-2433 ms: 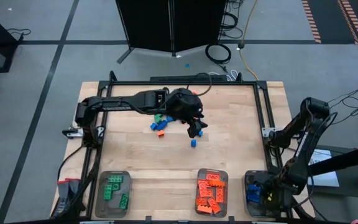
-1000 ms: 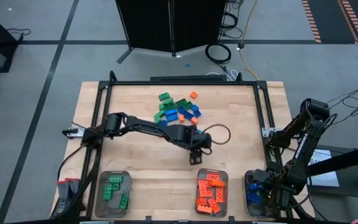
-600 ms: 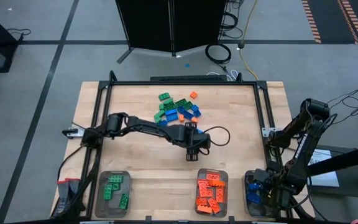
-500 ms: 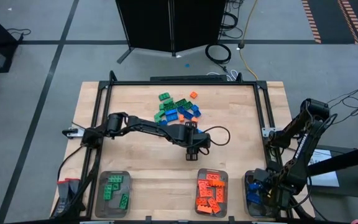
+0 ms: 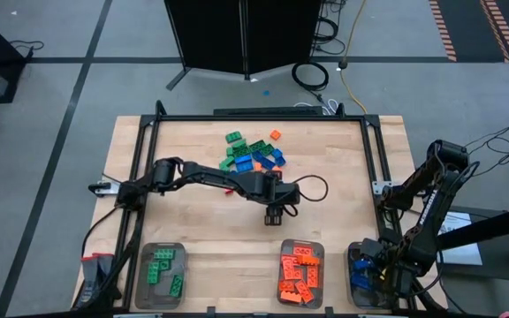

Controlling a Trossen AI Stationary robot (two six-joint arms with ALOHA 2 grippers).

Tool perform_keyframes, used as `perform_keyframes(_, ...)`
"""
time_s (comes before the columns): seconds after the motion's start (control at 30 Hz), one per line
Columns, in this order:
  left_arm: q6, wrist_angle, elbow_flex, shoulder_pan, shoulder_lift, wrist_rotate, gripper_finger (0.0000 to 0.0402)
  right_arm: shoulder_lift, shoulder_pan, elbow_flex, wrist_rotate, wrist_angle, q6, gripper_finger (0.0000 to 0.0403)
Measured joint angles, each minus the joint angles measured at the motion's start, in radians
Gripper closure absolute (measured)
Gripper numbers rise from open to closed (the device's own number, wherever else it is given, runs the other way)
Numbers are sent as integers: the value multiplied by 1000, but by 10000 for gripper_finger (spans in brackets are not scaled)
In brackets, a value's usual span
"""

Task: Sort blocks
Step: Put the blue game piece into the right black bin

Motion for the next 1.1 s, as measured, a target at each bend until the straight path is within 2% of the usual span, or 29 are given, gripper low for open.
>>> perform_keyframes(0.17, 1, 0, 0, 17, 0, 78, 162, 0, 0, 0, 0, 0, -1, 138)
perform_keyframes(0.37, 28, 11, -8, 17, 0, 81, 162, 0, 0, 0, 0, -1, -1, 138)
perform_keyframes(0.67, 19, 74, -114, 24, 0, 106, 162, 0, 0, 0, -1, -8, -13, 138)
perform_keyframes(1.1, 19, 123, -127, 25, -1, 109, 170, 0, 0, 0, -3, -8, -13, 138)
